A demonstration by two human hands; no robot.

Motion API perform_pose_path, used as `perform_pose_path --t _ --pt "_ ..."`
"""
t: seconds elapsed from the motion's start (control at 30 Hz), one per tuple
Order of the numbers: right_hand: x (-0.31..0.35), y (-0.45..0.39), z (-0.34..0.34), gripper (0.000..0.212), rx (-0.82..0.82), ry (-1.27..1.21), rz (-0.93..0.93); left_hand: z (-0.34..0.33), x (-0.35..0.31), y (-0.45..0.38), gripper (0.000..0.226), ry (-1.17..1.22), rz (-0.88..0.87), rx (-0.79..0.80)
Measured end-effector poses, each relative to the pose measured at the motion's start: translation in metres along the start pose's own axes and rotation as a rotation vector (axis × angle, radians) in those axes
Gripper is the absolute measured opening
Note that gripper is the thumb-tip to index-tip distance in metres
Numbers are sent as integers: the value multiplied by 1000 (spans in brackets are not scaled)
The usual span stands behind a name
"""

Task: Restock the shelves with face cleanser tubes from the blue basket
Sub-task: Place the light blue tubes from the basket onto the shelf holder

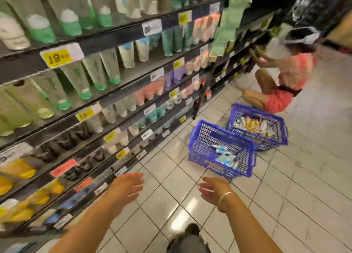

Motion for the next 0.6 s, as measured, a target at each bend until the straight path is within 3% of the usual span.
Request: perform_pose_path --t 0.13,0.33,0.6 --pt "24 -23 73 11 -59 -217 -1 -91 -3 -22 12 -93 -1 68" --pt "75 -61 208 11 -170 -333 -13 -236 -7 -50 16 -143 12 198" --pt "88 -102 324 13 -288 -494 -144 -363 -24 -101 13 -209 89 189"
Point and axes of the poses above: each hand's wrist, its own y-axis away from the middle knuckle, its own z-axis out of the back of the hand, x = y × z, the point moved 4 cm from there along -y, towards the middle knuckle, and after that the axes turned 3 degrees about y, right-handed, at the moved point
